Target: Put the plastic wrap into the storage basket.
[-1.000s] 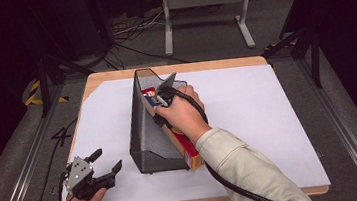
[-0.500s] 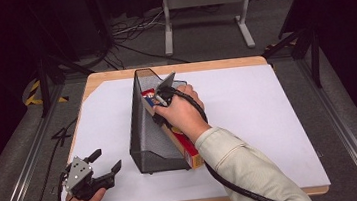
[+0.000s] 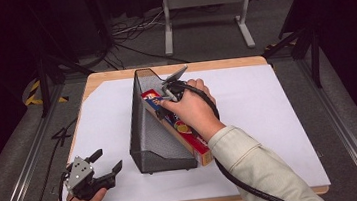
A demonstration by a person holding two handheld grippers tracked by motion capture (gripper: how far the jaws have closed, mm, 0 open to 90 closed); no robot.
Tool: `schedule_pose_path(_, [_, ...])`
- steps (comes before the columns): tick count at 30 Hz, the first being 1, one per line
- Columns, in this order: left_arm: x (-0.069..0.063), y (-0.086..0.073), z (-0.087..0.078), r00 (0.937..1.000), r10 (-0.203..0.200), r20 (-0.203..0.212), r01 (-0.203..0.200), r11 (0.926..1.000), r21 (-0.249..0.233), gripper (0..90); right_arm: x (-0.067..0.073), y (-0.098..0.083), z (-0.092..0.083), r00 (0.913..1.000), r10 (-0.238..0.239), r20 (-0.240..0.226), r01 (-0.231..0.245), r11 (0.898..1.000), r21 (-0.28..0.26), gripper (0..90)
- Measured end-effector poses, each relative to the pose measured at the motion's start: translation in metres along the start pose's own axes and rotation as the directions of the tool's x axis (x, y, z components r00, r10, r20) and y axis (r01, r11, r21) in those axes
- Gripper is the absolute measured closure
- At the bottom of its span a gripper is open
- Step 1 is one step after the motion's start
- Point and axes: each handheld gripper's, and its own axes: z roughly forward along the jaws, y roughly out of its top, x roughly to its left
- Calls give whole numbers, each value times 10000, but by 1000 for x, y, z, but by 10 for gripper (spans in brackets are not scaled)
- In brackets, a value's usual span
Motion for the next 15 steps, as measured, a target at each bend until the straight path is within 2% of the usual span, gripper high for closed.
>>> schedule_pose_path(4, [1,0,-1,10000,-48,-51,48,10000,-25,227,-3,0,-14,9993,-236,-301,219,9982,-554,181])
schedule_pose_path(6, [1,0,-1,10000,-43,-63,43,10000,-21,227,-3,0,-17,9990,-292,-349,268,9975,-658,181])
schedule_pose_path(11, [0,0,0,10000,-51,-79,51,10000,-3,227,-7,-4,-37,9948,-835,-579,729,9835,-1656,168])
schedule_pose_path(15, [1,0,0,9999,-50,-87,50,10000,-25,227,-10,-12,-48,9913,-1113,-701,937,9715,-2179,168])
